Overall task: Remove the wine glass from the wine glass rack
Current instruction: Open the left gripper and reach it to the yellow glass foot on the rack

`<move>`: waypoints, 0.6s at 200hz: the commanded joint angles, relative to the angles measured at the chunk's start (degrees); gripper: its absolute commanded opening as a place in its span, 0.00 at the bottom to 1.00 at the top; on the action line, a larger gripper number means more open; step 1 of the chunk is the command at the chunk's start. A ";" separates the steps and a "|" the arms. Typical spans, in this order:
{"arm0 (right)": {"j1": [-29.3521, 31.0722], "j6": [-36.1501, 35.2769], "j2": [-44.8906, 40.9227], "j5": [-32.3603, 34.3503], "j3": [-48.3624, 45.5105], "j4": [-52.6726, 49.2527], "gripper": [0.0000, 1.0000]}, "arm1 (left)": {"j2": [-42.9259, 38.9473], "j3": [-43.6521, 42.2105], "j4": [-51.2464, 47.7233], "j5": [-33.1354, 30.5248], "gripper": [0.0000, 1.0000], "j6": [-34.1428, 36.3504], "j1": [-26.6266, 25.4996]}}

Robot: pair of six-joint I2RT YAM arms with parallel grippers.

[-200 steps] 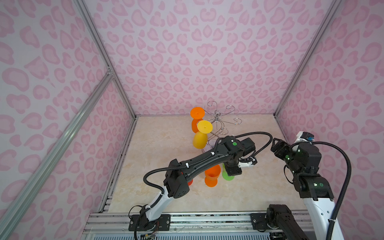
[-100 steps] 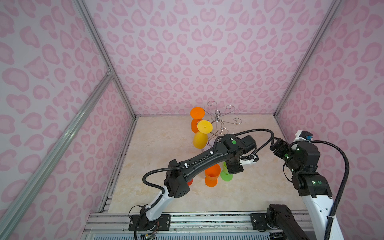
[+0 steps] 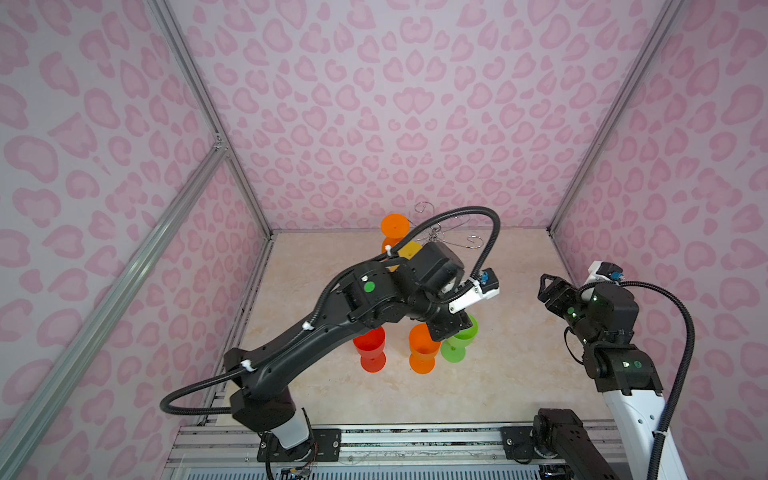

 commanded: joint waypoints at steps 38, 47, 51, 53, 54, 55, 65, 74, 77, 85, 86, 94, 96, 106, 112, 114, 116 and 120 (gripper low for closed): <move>0.02 2.54 1.45 -3.25 -1.16 3.71 0.80 | -23.32 -26.86 30.51 18.41 0.48 -33.70 22.82; -0.02 2.91 1.75 -3.71 -1.28 4.22 0.80 | -26.30 -31.60 35.22 21.32 0.53 -38.91 26.66; 0.02 3.09 1.84 -3.83 -1.31 4.42 0.80 | -27.30 -33.59 37.03 22.27 0.53 -41.15 28.01; 0.04 3.16 1.91 -3.89 -1.38 4.51 0.80 | -27.77 -34.48 37.90 22.79 0.53 -42.14 28.69; 0.00 3.18 1.93 -3.92 -1.36 4.57 0.80 | -27.97 -34.88 38.29 23.10 0.54 -42.60 28.99; 0.02 3.24 1.98 -3.97 -1.31 4.60 0.80 | -28.15 -35.30 38.75 23.43 0.54 -43.05 29.28; 0.04 3.49 2.28 -4.33 -1.32 4.96 0.80 | -29.56 -38.37 42.65 26.16 0.55 -47.69 32.02; 0.09 3.56 2.64 -4.49 -1.25 5.19 0.80 | -30.14 -41.61 44.77 26.95 0.55 -51.23 33.65; 0.06 3.63 2.74 -4.59 -1.17 5.24 0.80 | -30.18 -42.20 45.62 27.26 0.55 -52.16 34.01; 0.13 3.69 2.98 -4.73 -1.10 5.32 0.80 | -30.42 -44.18 48.15 28.15 0.56 -54.48 34.77; 0.13 3.67 3.03 -4.78 -1.05 5.37 0.79 | -30.39 -44.43 48.60 28.24 0.56 -54.92 34.84; 0.13 3.66 3.25 -4.90 -0.92 5.42 0.79 | -30.15 -45.90 50.92 28.66 0.56 -57.58 35.37; 0.13 3.70 3.32 -4.91 -0.89 5.49 0.79 | -30.04 -46.22 51.28 28.81 0.56 -58.13 35.43; 0.12 3.81 3.48 -5.15 -0.79 5.51 0.79 | -29.26 -47.39 52.77 29.16 0.56 -59.94 35.62; 0.13 3.81 3.52 -5.17 -0.76 5.49 0.79 | -28.69 -47.93 53.35 29.25 0.56 -60.78 35.62; 0.09 3.84 3.48 -5.17 -0.78 5.53 0.79 | -28.51 -48.15 53.56 29.24 0.56 -61.06 35.62; 0.12 3.83 3.45 -5.17 -0.81 5.58 0.79 | -28.34 -48.36 53.83 29.33 0.56 -61.20 35.62; 0.13 3.82 3.48 -5.10 -0.82 5.60 0.79 | -27.98 -48.70 54.72 29.53 0.56 -61.92 35.62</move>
